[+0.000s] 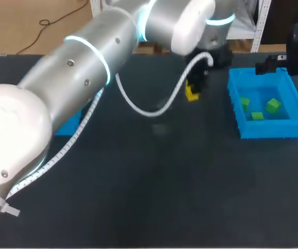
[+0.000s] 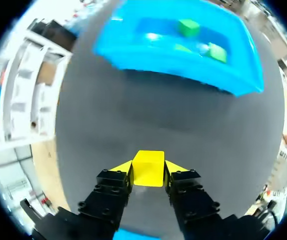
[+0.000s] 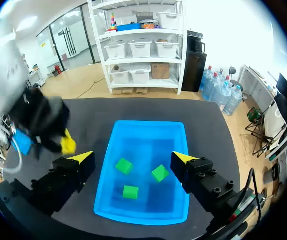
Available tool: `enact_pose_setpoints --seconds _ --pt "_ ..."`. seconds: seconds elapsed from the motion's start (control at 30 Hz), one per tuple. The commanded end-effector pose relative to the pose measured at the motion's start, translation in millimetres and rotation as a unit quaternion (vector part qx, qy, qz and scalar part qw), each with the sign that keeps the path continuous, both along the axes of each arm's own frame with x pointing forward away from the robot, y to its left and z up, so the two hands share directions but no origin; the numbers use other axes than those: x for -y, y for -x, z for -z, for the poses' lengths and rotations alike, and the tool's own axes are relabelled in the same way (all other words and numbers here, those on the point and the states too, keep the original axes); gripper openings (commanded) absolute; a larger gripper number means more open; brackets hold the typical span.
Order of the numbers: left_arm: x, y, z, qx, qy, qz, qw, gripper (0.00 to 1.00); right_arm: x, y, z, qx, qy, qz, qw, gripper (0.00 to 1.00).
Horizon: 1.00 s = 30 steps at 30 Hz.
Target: Put the green cubes in the right bin and the yellow cubes in the left bin.
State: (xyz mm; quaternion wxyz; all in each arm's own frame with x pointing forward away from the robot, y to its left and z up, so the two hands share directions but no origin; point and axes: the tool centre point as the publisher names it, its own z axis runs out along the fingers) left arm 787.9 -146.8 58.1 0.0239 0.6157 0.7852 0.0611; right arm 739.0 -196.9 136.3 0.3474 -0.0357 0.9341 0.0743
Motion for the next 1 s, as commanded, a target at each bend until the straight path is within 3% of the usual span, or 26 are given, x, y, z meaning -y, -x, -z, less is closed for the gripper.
enact_pose_setpoints --seconds 0.03,0.17,0.3,0.43,0.73,1.0 --pt "-22 -30.0 -49.5 0.003 0.020 -0.036 0.999 0.00 0 0.5 1 0.003 0.000 0.001 1.000 1.00" --pt "-40 -46.8 -70.3 0.013 0.025 -0.063 0.998 0.00 0 0.5 1 0.003 0.000 0.001 1.000 1.00" --pt "-74 -62.3 -75.1 0.016 0.024 -0.112 0.993 0.00 0 0.5 1 0.003 0.000 0.001 1.000 1.00" --pt "-126 -75.2 -75.1 0.023 0.021 -0.178 0.984 0.00 0 0.5 1 0.003 0.000 0.001 1.000 1.00" --pt "-258 -76.7 -69.9 0.034 0.023 -0.335 0.941 0.00 0 0.5 1 0.003 0.000 0.001 1.000 1.00" --pt "-358 -52.9 -63.1 0.042 0.015 -0.436 0.899 0.00 0 0.5 1 0.003 0.000 0.001 1.000 1.00"
